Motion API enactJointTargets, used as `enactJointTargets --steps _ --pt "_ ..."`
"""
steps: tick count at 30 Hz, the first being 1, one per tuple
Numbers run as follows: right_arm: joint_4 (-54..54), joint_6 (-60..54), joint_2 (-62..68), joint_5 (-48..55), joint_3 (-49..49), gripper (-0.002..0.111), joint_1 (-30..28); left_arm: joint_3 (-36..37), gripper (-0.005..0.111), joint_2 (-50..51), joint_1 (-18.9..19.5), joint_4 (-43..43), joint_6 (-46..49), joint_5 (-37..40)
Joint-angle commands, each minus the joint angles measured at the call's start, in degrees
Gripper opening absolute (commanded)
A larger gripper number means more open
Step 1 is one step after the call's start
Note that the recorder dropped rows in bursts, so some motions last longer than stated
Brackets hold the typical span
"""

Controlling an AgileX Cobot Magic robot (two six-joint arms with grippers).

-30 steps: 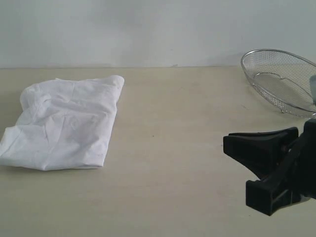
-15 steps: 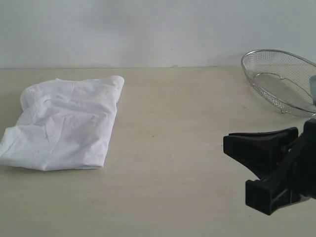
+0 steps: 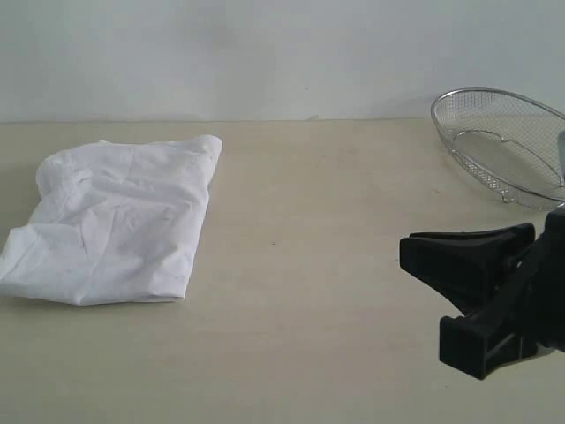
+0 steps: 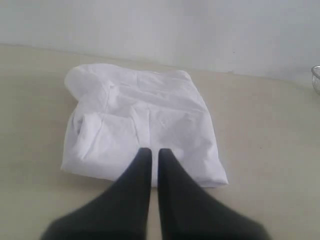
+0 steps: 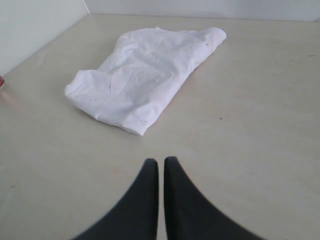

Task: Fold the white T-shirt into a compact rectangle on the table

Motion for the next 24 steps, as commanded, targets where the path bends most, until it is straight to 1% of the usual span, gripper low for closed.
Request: enactJointTargets --steps 1,24 --pt "-0.2 -0.4 -0.3 -0.6 0.3 0.000 -0.1 0.0 0.004 -0.1 -0.3 0.0 -0.7 0.2" --pt "-0.2 -1.2 -0.3 -0.6 0.3 0.000 -0.5 0.0 0.004 -0.1 -0.3 0.0 -0.7 0.2"
